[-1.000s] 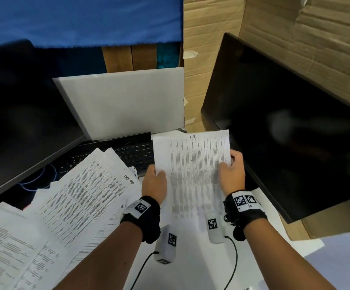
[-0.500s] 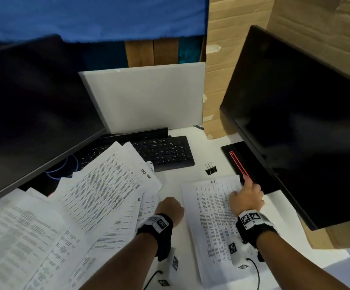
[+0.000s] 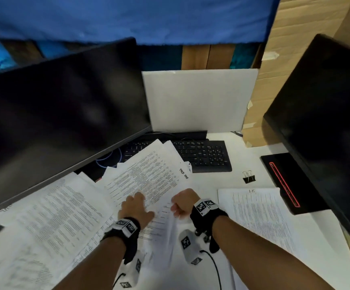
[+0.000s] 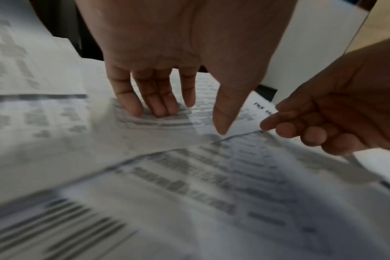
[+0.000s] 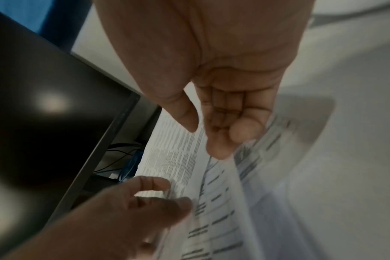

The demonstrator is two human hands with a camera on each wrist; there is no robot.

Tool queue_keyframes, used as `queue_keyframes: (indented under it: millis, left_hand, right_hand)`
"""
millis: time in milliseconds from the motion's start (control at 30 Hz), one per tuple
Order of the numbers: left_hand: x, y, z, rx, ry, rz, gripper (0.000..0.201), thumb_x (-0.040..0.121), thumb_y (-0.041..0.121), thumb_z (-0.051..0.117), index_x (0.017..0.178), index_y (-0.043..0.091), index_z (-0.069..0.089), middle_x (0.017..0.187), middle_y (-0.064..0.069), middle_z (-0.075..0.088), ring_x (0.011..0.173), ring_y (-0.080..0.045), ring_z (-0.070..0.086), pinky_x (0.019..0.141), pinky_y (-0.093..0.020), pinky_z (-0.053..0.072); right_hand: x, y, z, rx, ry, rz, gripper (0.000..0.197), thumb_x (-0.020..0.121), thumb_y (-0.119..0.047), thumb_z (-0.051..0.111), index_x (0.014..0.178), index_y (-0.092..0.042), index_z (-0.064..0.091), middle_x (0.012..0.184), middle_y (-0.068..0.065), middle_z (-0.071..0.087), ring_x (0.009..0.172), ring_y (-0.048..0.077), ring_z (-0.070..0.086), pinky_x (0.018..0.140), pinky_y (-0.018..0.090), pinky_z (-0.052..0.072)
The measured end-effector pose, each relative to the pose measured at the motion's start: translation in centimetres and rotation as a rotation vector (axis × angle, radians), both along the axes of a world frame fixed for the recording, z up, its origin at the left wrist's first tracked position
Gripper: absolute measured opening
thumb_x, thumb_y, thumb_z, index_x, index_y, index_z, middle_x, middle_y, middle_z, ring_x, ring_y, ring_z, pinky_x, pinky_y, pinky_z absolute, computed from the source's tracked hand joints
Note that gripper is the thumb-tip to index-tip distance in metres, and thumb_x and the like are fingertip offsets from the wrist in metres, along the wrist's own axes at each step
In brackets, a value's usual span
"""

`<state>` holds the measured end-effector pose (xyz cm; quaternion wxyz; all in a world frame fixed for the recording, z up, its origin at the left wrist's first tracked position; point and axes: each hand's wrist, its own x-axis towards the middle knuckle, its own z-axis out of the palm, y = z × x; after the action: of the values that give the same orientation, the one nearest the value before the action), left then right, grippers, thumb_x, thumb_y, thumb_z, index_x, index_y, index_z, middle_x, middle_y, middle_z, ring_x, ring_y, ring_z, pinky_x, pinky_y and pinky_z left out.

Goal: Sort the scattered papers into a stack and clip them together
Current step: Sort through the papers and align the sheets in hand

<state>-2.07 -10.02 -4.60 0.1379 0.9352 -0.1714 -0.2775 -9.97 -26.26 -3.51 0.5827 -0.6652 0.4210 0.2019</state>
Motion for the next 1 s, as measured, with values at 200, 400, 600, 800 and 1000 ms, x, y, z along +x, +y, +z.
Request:
queue_keyframes:
  millis: [200, 400, 600, 800, 1000]
  left_hand:
    - [0.4, 2.6, -2.1, -0.154, -0.003, -0.109, 0.050, 0.077, 0.032, 0.076, 0.117, 0.019, 0.048, 0.115, -0.005, 0.053, 0.107, -0.025, 0.053, 0.092, -0.035, 0.047]
    - [0.9, 2.8, -1.8, -0.110, -0.150, -0.442, 0.019, 0.096, 0.025, 0.046, 0.111, 0.013, 0.049, 0.112, -0.008, 0.054, 0.099, -0.025, 0.057, 0.083, -0.033, 0.050]
    - [1.3, 3.4, -2.6, -0.088, -0.181, -0.540, 0.015, 0.097, 0.014, 0.041, 0.109, 0.012, 0.050, 0.113, -0.005, 0.057, 0.098, -0.021, 0.059, 0.084, -0.032, 0.053]
    - [1.4, 3.9, -2.4, -0.156, -0.185, -0.611, 0.029, 0.095, 0.043, 0.047, 0.107, 0.016, 0.048, 0.109, 0.001, 0.052, 0.096, -0.016, 0.052, 0.076, -0.025, 0.047]
    - [1.4, 3.9, -2.3, -0.095, -0.269, -0.685, 0.025, 0.102, 0.025, 0.034, 0.114, 0.012, 0.051, 0.117, -0.005, 0.052, 0.102, -0.020, 0.055, 0.082, -0.029, 0.053]
  right_hand:
    - [1.9, 2.8, 0.1, 0.300, 0.034, -0.373, 0.028, 0.087, -0.003, 0.056, 0.061, -0.003, 0.044, 0.046, 0.009, 0.049, 0.044, 0.020, 0.044, 0.048, 0.031, 0.039]
    - [3.9, 3.3, -2.0, -0.042, -0.035, -0.474, 0.033, 0.068, -0.026, 0.063, 0.095, -0.011, 0.050, 0.097, 0.011, 0.056, 0.096, 0.032, 0.062, 0.089, 0.046, 0.055]
    - [3.3, 3.7, -1.9, -0.029, 0.002, -0.509, 0.028, 0.070, -0.025, 0.059, 0.093, -0.009, 0.053, 0.086, 0.011, 0.059, 0.076, 0.027, 0.062, 0.074, 0.038, 0.059]
    - [3.2, 4.7, -1.0, 0.106, -0.012, -0.681, 0.029, 0.078, -0.006, 0.056, 0.101, 0.011, 0.059, 0.072, 0.018, 0.055, 0.052, 0.025, 0.054, 0.054, 0.031, 0.048]
    - [2.6, 4.6, -0.8, 0.127, -0.031, -0.731, 0.009, 0.084, -0.004, 0.053, 0.085, 0.003, 0.058, 0.065, 0.015, 0.053, 0.046, 0.021, 0.051, 0.049, 0.027, 0.047]
